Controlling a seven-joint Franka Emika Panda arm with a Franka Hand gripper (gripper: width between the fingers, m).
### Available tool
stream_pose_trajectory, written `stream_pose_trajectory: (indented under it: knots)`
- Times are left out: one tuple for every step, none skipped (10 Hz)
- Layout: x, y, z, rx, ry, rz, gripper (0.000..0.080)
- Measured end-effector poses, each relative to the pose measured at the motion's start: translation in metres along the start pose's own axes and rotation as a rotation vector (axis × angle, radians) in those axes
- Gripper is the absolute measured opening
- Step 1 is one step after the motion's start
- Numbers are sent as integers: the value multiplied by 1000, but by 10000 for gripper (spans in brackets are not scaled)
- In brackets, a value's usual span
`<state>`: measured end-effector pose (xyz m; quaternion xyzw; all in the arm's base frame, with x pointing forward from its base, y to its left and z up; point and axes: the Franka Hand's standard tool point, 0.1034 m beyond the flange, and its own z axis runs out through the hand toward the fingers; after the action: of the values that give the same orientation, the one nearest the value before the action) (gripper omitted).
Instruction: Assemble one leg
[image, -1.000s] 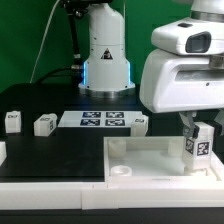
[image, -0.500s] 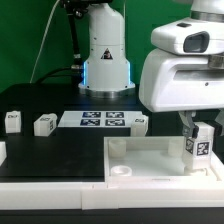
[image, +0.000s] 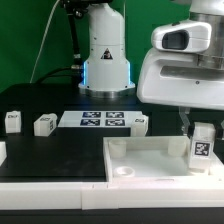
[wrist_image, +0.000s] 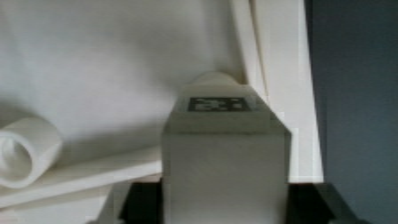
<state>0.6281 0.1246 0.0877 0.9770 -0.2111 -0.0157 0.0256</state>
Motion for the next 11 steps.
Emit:
stream_pose_trajectory:
  knots:
    - [-1, -1, 0, -4, 2, 149, 292]
    - [-1, 0, 0, -6, 6, 254, 292]
    - [-1, 0, 0, -6, 7, 412, 292]
    - [-1, 1, 0, -2, 2, 494, 292]
    - [-1, 0, 0, 1, -1, 533, 292]
    - [-2, -1, 0, 1, -2, 526, 386]
    - [-2, -1, 0, 1, -2, 515, 522]
    - [-1, -1, 0, 3, 0, 466, 626]
    - [-1, -1, 0, 8, 4, 421, 626]
    - [0, -2, 0, 11, 8, 294, 643]
    - [-1, -3, -1, 11, 9, 179, 648]
